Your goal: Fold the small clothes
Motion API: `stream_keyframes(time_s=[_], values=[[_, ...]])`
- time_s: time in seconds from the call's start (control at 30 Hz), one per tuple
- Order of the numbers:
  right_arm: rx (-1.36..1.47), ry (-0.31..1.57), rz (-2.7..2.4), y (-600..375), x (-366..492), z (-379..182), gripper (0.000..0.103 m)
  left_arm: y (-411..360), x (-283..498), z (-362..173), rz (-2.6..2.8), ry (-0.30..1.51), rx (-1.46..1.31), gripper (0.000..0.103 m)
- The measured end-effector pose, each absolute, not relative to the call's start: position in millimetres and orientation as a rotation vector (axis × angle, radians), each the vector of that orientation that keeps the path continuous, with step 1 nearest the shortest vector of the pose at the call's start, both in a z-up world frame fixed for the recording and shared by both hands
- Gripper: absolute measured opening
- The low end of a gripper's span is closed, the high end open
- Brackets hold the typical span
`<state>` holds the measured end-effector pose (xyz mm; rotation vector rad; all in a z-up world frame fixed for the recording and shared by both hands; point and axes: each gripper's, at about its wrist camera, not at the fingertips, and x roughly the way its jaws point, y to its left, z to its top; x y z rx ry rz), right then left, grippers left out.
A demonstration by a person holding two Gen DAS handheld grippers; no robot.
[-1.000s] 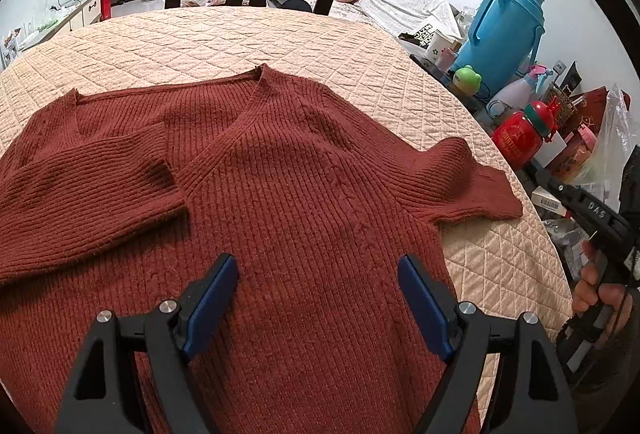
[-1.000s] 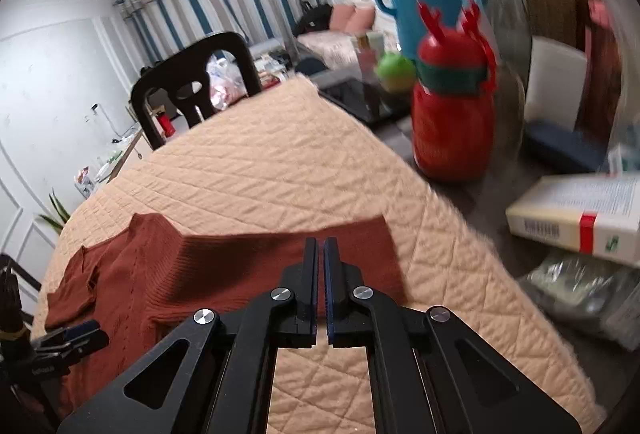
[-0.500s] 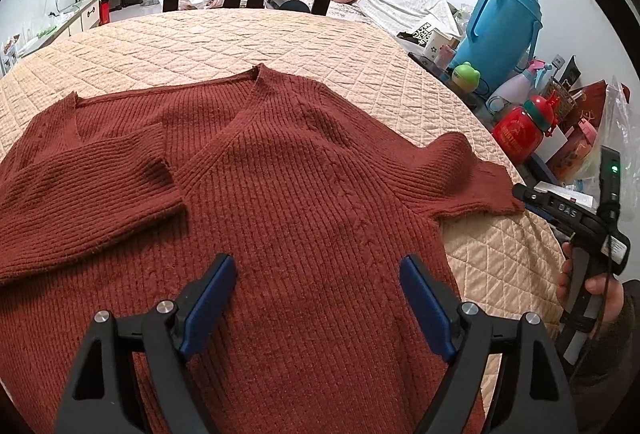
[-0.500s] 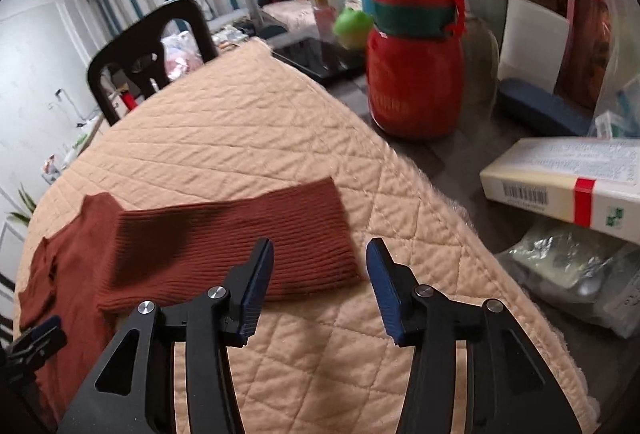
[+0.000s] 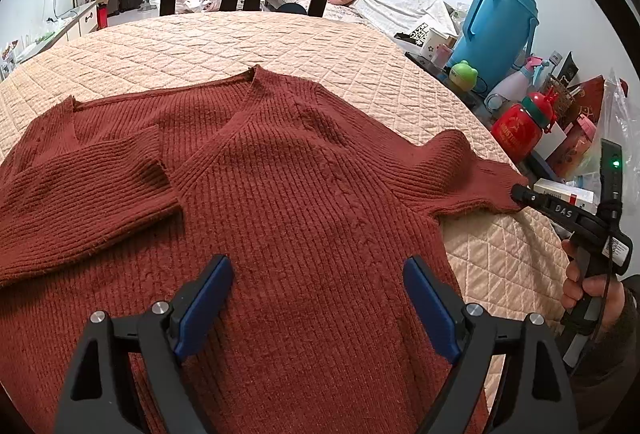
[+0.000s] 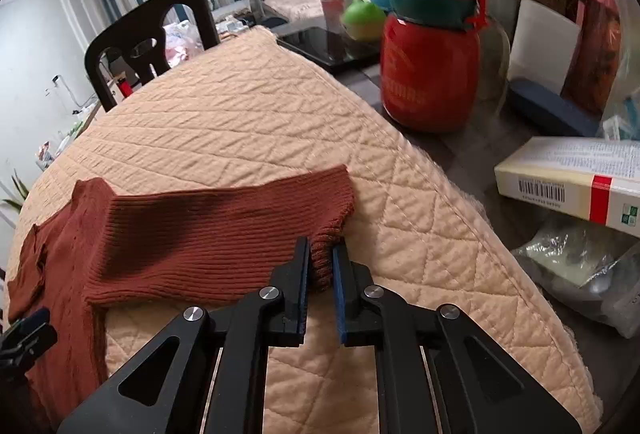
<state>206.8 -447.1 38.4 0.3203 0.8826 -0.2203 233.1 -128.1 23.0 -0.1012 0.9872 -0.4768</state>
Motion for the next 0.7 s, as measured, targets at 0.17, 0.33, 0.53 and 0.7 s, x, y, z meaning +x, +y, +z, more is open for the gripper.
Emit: stream_keyframes(time_s=[0.17, 0.33, 0.53, 0.7], values=[[0.363, 0.785, -0.145, -439.7, 199.3, 65.8, 0.010, -125.6, 233.7, 23.6, -0.483, 0.995, -0.119, 0.089], [0.345, 0.708, -0.044, -412.9, 198.5, 99.9, 0.010, -121.2, 234.1, 24.5, -0.484, 1.002, -0.147, 0.089], [0.290, 0.673, 0.095, -366.4, 210.1, 125.0, 0.010, -113.1, 230.4, 27.9, -0.473, 1.003, -0.150, 0.089], [0.243, 0.662, 0.186, -329.5, 220.8, 131.9, 0.010, -91.1, 227.0, 35.6, -0.431, 0.990, -0.158, 0.089]])
